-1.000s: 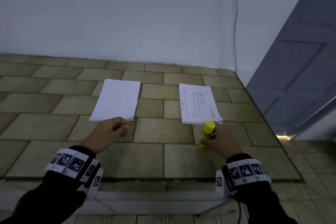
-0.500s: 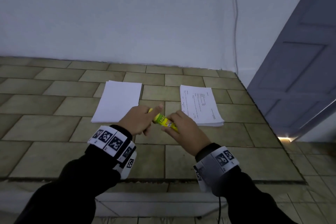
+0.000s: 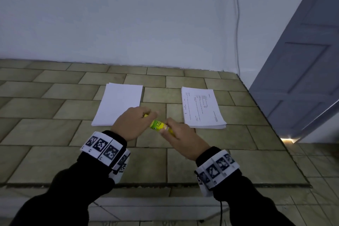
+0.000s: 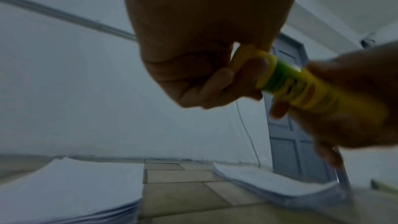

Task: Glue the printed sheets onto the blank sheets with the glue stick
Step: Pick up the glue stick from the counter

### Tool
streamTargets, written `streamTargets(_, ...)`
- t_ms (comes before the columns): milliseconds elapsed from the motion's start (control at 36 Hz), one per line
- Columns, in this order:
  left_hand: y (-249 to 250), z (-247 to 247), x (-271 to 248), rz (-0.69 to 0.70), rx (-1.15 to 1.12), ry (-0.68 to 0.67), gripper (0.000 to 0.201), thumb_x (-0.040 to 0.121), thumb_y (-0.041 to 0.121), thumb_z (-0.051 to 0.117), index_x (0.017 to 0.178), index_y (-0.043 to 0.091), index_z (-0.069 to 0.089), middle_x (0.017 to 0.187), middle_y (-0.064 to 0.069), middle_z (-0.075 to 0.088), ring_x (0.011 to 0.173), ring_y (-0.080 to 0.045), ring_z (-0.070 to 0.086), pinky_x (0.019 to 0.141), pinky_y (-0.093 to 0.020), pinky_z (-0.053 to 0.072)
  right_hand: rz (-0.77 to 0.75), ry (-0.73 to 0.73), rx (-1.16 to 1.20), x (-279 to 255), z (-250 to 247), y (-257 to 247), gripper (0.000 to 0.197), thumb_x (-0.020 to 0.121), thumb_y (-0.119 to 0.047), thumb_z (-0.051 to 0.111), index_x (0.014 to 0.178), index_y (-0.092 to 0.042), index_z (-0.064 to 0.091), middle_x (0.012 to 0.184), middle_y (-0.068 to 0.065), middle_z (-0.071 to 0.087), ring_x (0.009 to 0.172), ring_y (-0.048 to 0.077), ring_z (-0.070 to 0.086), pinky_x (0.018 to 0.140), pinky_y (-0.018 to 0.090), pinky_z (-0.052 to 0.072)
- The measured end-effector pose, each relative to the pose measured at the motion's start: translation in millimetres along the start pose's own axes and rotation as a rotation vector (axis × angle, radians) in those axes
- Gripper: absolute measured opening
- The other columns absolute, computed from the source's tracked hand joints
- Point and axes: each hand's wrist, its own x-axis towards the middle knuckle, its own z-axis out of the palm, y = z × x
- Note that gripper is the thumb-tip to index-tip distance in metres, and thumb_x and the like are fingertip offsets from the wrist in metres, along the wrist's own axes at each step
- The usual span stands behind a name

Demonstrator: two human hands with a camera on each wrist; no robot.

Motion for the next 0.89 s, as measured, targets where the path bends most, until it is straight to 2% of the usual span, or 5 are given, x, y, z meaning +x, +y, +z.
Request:
streamTargets(111, 0, 1, 3, -0.142, 0.145, -0.01, 0.067, 0.095, 0.063, 0.04, 0.054, 0.011, 0.049, 0.054, -0.004, 0.054, 0.055, -0.019, 0.051, 0.067, -0.037, 0.046, -0.026, 0.139, -0.343, 4, 9, -8, 0.04, 0.097, -0.052, 0.042, 0.114, -0.016, 0.047, 0.1, 0.005, 0.059, 0.086, 0.024, 0.058, 0.066, 0.037, 0.042)
streamTargets(194, -5, 0, 7, -0.098, 0.227, -0.056, 0.06, 0.096, 0.063, 0.033, 0.061, 0.017, 0.05, 0.057, 0.002, 0.05, 0.054, -0.011, 0.046, 0.059, -0.024, 0.038, -0.006, 0.148, -0.346, 6, 10, -10, 0.042, 0.099, -0.051, 0.039, 0.12, -0.016, 0.048, 0.099, 0.006, 0.062, 0.087, 0.027, 0.06, 0.069, 0.04, 0.047)
streamTargets(417, -11, -5, -2, 0.338, 0.083, 0.154, 0.04, 0.086, 0.072, 0.033, 0.067, 0.038, 0.038, 0.054, 0.007, 0.043, 0.061, -0.011, 0.049, 0.055, -0.019, 0.032, 0.086, -0.113, 0.529, 10, -14, -6, 0.04, 0.102, -0.03, 0.044, 0.1, 0.008, 0.054, 0.067, 0.002, 0.049, 0.056, 0.01, 0.043, 0.052, 0.021, 0.037)
streamTargets(694, 4, -1, -4, -0.139, -0.03, -0.008, 0.058, 0.098, 0.053, 0.042, 0.057, 0.013, 0.047, 0.051, -0.001, 0.05, 0.045, -0.012, 0.043, 0.055, -0.029, 0.036, -0.103, 0.194, -0.398, 8, 7, -1, 0.043, 0.099, -0.05, 0.04, 0.119, -0.014, 0.052, 0.103, 0.008, 0.064, 0.087, 0.026, 0.059, 0.075, 0.04, 0.045)
streamTargets(889, -1, 0, -5, 0.124, -0.046, 0.04, 0.055, 0.08, 0.069, 0.036, 0.064, 0.019, 0.05, 0.052, 0.001, 0.048, 0.049, -0.01, 0.047, 0.052, -0.018, 0.033, -0.072, 0.092, 0.135, 1, -3, 4, 0.018, 0.1, -0.038, 0.048, 0.109, -0.027, 0.059, 0.077, -0.009, 0.059, 0.07, 0.01, 0.056, 0.064, 0.026, 0.043)
